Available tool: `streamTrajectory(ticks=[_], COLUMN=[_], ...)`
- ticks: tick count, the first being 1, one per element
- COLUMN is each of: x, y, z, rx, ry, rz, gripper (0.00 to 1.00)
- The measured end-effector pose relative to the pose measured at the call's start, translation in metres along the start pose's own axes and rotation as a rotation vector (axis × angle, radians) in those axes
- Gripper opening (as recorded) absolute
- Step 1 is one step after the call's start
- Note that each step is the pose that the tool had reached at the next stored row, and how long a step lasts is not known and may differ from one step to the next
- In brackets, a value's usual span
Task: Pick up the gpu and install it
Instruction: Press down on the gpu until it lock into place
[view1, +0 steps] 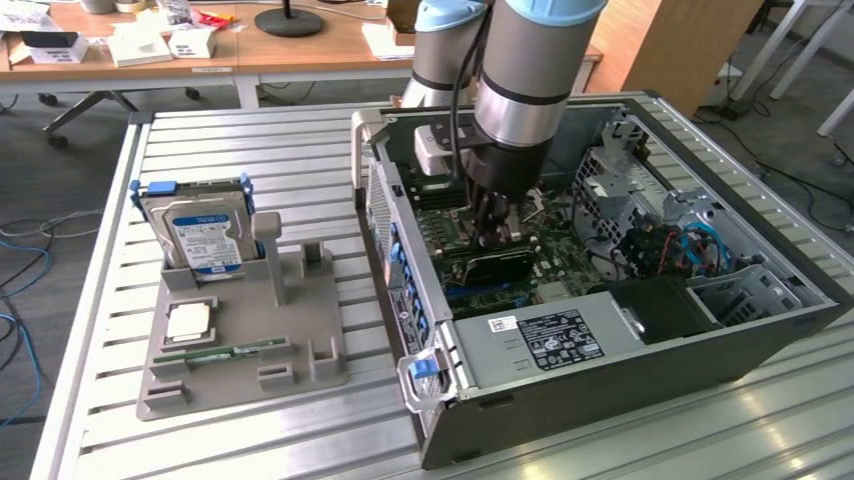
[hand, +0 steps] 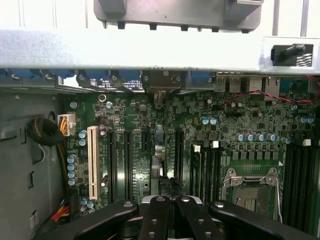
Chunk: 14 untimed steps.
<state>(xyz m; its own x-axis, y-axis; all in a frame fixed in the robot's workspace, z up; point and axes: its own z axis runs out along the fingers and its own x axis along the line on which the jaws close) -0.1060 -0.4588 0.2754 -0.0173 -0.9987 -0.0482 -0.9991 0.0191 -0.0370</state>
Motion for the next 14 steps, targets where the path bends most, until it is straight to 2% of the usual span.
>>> streamTrajectory(ticks=[14], x=[0.0003], y=[0.0012], z=[0.0073], rx=[-0.0001], ry=[0.0002], rz=[0.0], gripper=[0.11])
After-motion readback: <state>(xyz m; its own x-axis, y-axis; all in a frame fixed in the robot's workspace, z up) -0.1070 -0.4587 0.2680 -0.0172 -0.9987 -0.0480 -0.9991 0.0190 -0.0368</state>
